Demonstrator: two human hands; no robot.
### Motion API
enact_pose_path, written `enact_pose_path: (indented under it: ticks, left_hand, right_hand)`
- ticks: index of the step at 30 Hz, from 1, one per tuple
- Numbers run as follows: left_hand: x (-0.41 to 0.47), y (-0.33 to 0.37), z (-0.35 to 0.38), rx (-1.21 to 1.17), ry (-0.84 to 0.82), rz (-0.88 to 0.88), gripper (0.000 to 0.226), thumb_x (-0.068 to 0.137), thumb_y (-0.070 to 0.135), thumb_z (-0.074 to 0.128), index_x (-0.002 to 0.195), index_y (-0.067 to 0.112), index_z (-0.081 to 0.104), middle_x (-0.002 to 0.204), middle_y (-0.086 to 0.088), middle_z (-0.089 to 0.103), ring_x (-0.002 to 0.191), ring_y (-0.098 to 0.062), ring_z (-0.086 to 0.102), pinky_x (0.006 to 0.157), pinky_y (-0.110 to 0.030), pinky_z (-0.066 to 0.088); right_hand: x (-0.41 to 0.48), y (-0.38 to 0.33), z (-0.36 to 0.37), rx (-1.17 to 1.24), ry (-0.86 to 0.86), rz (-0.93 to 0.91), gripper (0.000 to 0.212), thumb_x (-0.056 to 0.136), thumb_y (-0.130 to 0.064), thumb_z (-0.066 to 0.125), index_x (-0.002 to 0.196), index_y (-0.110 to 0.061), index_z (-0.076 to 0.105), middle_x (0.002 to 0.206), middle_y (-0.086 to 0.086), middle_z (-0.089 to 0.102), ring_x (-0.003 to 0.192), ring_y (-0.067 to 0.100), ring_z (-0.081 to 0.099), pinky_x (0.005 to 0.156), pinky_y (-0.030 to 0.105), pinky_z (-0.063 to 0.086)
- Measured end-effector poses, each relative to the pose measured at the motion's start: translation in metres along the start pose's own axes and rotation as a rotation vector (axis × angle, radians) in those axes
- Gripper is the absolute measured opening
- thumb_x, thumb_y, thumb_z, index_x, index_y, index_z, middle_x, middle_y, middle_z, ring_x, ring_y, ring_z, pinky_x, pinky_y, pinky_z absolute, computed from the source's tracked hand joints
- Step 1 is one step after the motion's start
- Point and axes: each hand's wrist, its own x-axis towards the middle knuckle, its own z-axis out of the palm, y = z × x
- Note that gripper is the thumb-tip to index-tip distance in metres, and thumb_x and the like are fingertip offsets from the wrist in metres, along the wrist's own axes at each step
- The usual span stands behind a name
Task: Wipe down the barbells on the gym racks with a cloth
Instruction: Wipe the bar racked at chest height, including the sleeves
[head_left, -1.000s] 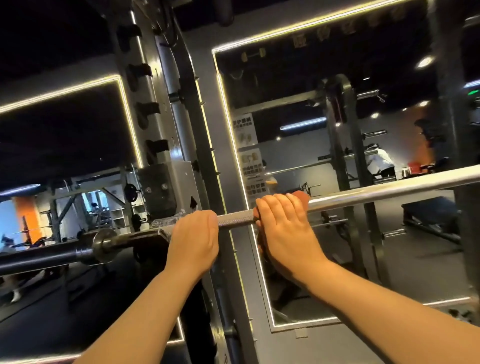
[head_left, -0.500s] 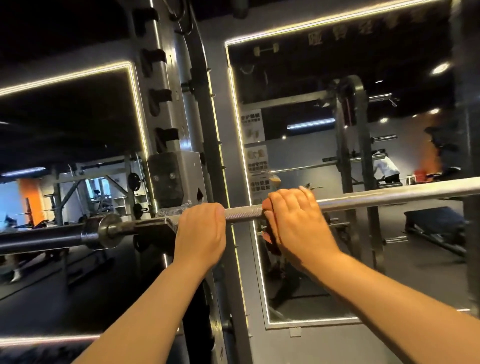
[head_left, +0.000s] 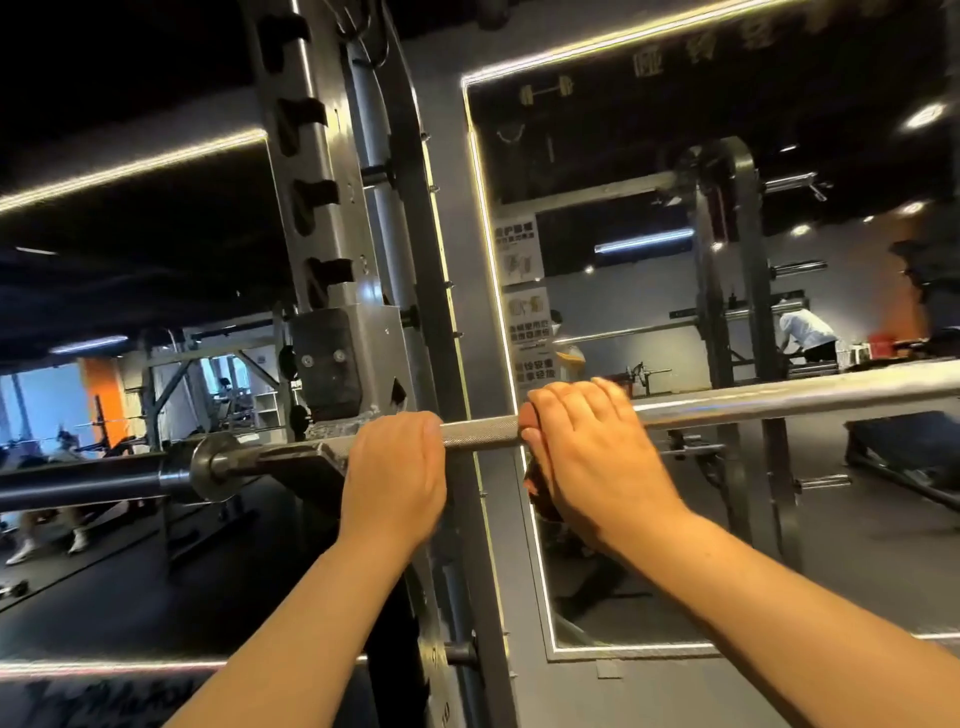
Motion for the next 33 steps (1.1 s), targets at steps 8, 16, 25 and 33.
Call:
enact_pose_path:
  ticks: [8,16,25,33]
  left_hand:
    - [-0.001,0.014,-0.002,-0.058,0.070,-0.067,0.053,0.098,0.033,0.017,0.089,0.018,0.067,0.077,0.003,0.060,0.076,-0.021,0.055,0.081,-0.043,0.049]
    - [0.015,0.068,0.008,0.014,-0.007,0.019,0.022,0.094,0.018,0.050,0.079,0.016,0.067,0.072,-0.001,0.065,0.065,-0.021,0.063,0.066,-0.041,0.054]
    - [0.014,0.057,0.008,-0.141,0.028,-0.012,0.054,0.098,0.039,0.018,0.095,0.023,0.069,0.083,0.008,0.062,0.077,-0.016,0.058,0.078,-0.037,0.050]
    - [0.011,0.061,0.001,-0.060,0.024,0.018,0.023,0.092,0.026,0.049,0.079,0.022,0.068,0.071,0.005,0.065,0.066,-0.016,0.061,0.069,-0.038,0.055]
  right_hand:
    - [0.037,0.019,-0.045,-0.083,-0.405,0.159,0.019,0.105,-0.038,0.046,0.109,-0.022,0.054,0.097,0.000,0.052,0.091,0.025,0.057,0.080,0.039,0.047]
    - [0.011,0.001,0.006,0.081,-0.083,-0.082,0.033,0.095,-0.035,0.049,0.117,-0.015,0.063,0.108,0.004,0.068,0.097,0.026,0.065,0.097,0.043,0.053]
    - [0.003,0.027,-0.011,-0.023,-0.049,0.174,0.048,0.104,-0.041,0.027,0.111,-0.015,0.066,0.103,0.004,0.065,0.095,0.026,0.062,0.092,0.044,0.052]
    - [-0.005,0.010,-0.002,-0.042,-0.096,-0.168,0.059,0.085,-0.035,0.063,0.139,-0.011,0.054,0.131,0.007,0.065,0.124,0.028,0.063,0.110,0.048,0.047]
